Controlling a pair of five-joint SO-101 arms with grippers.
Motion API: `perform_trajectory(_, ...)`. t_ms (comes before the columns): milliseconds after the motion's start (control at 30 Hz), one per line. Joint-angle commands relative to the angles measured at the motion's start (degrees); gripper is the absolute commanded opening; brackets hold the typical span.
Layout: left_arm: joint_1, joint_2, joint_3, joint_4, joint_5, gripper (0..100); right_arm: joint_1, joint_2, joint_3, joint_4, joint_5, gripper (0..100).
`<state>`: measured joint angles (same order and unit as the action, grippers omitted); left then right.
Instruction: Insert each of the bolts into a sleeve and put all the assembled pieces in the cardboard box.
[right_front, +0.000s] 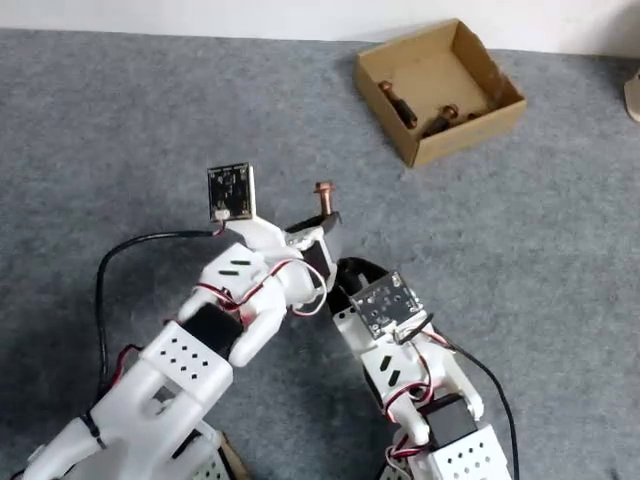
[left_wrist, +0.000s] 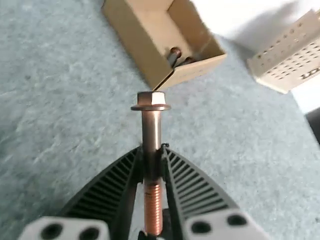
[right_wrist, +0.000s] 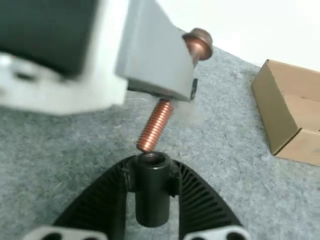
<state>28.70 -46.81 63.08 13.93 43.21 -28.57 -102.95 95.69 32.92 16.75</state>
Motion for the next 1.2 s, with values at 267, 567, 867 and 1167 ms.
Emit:
perform_trajectory(267,1.3,-2.1,1.3,-7.0,0.6,0,0.7,-0.4,8.8,0.0,0.6,0.5)
perform_trajectory(567,1.5,-2.2,3.6,-4.7,0.4,0,2.0,-0.4,8.8,0.0,0.6,0.5)
perform_trajectory(867,5.5,-2.2,5.5,-4.7,0.4,0,6.8,-0.5,8.8,-1.5,0.3,0.5)
perform_trajectory(1167,4.7,-3.3,5.0,-4.8,0.2,0,7.7,-0.5,8.8,-2.6,0.3,0.5)
